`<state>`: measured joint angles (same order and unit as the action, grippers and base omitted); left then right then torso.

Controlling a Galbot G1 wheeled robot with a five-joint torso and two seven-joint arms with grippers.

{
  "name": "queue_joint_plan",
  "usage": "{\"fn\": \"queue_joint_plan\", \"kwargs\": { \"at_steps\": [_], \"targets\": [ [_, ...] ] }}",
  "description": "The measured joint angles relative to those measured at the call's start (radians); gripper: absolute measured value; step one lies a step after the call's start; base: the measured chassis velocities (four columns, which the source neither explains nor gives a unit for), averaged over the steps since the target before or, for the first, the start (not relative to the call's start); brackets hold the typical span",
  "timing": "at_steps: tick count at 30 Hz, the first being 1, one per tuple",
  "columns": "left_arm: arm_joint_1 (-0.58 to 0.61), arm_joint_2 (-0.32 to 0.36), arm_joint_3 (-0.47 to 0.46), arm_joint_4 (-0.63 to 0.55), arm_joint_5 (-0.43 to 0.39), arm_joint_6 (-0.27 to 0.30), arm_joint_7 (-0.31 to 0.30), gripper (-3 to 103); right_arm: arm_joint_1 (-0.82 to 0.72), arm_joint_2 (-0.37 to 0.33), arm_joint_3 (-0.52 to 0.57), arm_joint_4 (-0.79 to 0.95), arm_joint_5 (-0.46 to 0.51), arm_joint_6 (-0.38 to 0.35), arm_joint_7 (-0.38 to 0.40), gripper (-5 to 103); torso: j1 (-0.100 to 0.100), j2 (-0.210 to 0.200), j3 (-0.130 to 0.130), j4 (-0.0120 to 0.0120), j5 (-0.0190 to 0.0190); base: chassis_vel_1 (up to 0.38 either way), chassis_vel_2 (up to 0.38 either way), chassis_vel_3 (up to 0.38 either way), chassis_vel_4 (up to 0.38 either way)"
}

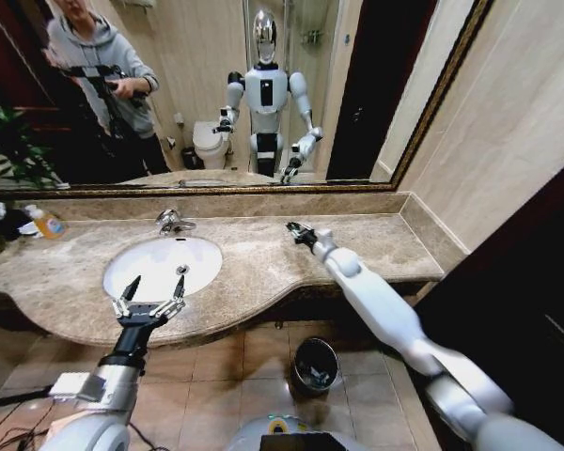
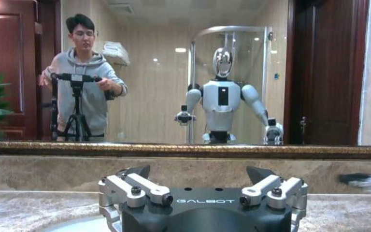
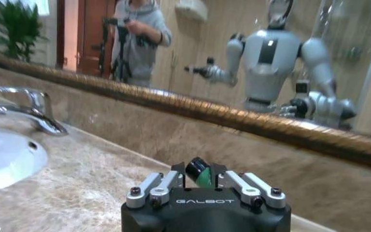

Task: Pick up the trash from the sink and place it in the trash bin.

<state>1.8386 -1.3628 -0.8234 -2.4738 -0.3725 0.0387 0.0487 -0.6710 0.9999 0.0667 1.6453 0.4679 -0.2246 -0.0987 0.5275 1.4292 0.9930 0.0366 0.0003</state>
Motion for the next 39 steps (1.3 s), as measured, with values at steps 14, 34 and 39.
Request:
{"fn": "queue_joint_plan", "kwargs": {
  "at_steps": [14,34,39],
  "targets": [
    [0.000,0.000,0.000,0.000,0.000,0.000,0.000,100,-0.484,-0.080,0.182,0.376,-0.057,0.013,0.049,23,0.000,0.000,0.000,0.0007,0.0000,0.000,0.000,0.000,0.000],
    [0.000,0.000,0.000,0.000,0.000,0.000,0.000,100,-0.935,0.134,0.375,0.294,-0.229,0.164,0.024,23,0.000,0.000,0.000,0.0001,-0.0003,0.000,0.000,0.000,0.000],
    [0.000,0.000,0.000,0.000,0.000,0.000,0.000,100,-0.920,0.159,0.333,0.150,-0.270,0.214,0.030,23,0.000,0.000,0.000,0.0001,-0.0003,0.000,0.000,0.000,0.000]
  ]
}}
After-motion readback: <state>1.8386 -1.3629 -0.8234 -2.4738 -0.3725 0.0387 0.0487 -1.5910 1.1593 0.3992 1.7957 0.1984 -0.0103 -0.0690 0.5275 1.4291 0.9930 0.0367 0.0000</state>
